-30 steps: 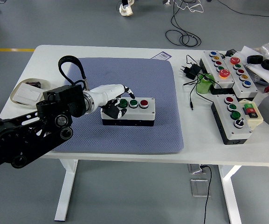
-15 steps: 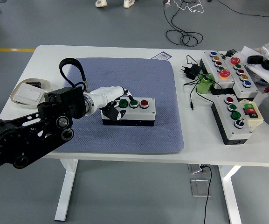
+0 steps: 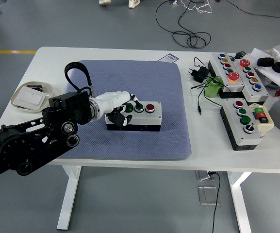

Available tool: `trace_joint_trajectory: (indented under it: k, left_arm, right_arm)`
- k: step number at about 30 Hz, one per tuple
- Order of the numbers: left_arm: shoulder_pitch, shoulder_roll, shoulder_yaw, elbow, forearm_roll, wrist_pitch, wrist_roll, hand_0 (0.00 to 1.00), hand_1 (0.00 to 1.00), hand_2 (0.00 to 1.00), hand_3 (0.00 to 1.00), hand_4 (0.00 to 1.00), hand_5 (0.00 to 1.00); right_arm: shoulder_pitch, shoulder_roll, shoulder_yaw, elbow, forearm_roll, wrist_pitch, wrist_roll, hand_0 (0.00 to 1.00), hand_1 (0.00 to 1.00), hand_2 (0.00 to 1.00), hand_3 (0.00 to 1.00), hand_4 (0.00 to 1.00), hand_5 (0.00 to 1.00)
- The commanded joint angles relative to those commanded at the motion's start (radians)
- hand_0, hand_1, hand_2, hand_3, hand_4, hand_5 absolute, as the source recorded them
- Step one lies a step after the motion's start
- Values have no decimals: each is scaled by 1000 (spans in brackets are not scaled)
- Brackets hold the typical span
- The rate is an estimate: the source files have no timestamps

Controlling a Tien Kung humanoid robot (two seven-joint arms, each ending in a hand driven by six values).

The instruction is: Pick up the button,place it on the desk,press the button,press the button

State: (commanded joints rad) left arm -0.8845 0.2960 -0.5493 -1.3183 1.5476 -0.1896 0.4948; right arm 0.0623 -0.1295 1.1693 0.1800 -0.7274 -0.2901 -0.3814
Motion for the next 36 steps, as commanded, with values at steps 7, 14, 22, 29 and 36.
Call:
trace_joint_trajectory:
  k: [7,14,22,29,36]
  left_arm:
    - [-4,-1,21,2,0,-6,-2,18,2,28,813,488,2]
    - [-2,-2,29,26,1,-14,-3,20,2,31,814,495,2]
    - [4,-4,14,42,-7,-5,-9,19,2,30,815,488,2]
    - [-1,-18,1,35,-13,14,-19,20,2,31,815,488,2]
    - [-8,-28,-2,25,-18,25,-23,18,2,30,815,472,2]
  right_arm:
    - [1,0,3,0,-3,0,0,641,507,547,590,242,368]
    - [2,0,5,0,-5,0,1,642,507,547,590,243,368]
    - [-1,0,5,0,-5,0,1,642,508,547,590,242,368]
    - [-5,0,3,0,-6,0,-2,642,507,547,590,242,367]
    - [-8,0,3,0,-8,-1,-3,642,507,547,590,242,368]
